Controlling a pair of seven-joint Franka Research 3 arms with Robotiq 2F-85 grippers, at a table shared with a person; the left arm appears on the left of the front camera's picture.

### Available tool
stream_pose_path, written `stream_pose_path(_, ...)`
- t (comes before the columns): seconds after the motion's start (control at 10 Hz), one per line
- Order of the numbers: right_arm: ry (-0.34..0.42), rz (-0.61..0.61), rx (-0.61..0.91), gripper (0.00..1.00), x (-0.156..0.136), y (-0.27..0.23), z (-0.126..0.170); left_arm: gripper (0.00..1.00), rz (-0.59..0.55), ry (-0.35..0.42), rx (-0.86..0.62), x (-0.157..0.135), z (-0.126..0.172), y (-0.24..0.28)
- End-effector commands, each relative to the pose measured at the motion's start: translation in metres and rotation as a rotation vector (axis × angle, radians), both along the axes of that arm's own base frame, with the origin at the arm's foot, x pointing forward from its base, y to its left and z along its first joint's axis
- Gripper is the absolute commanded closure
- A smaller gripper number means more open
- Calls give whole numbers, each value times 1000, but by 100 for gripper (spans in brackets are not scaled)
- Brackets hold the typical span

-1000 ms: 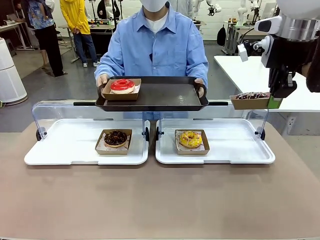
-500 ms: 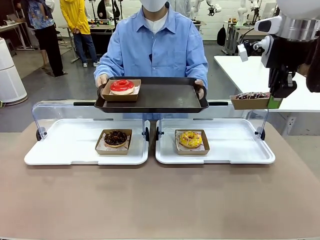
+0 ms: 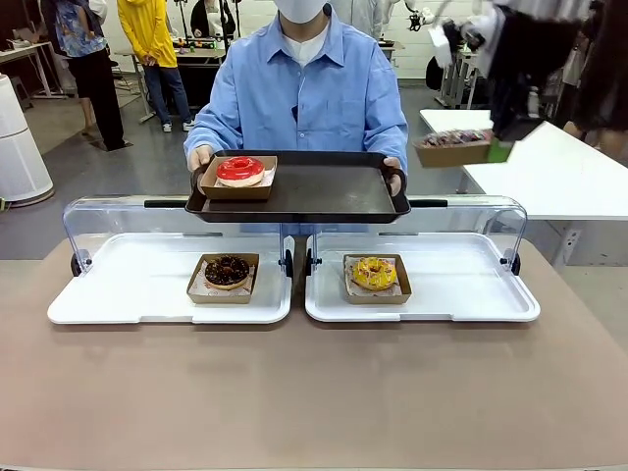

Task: Provide the desired donut to the person.
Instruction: Place the picked Paper togo box onto the Handle tray extended by the person.

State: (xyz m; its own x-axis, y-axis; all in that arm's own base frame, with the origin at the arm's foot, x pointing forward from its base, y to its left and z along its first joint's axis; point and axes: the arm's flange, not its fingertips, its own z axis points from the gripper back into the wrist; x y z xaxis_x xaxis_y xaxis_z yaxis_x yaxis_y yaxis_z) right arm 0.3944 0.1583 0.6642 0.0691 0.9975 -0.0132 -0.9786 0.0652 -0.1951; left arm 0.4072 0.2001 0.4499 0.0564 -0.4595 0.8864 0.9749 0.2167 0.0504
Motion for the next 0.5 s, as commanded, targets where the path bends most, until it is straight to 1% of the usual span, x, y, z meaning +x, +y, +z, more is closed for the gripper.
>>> stream_pose_path(0.0,-9,41,-16,98,31,32,7,0,1,-5,-5,-1,1,1)
stream_pose_path(0.2,28,100,-15,98,54,65,-5,0,1,-5,-5,-1,1,1)
stream_pose_path(0.4,52,117,-6,98,84,88,-20,0,1,-5,-5,-1,1,1)
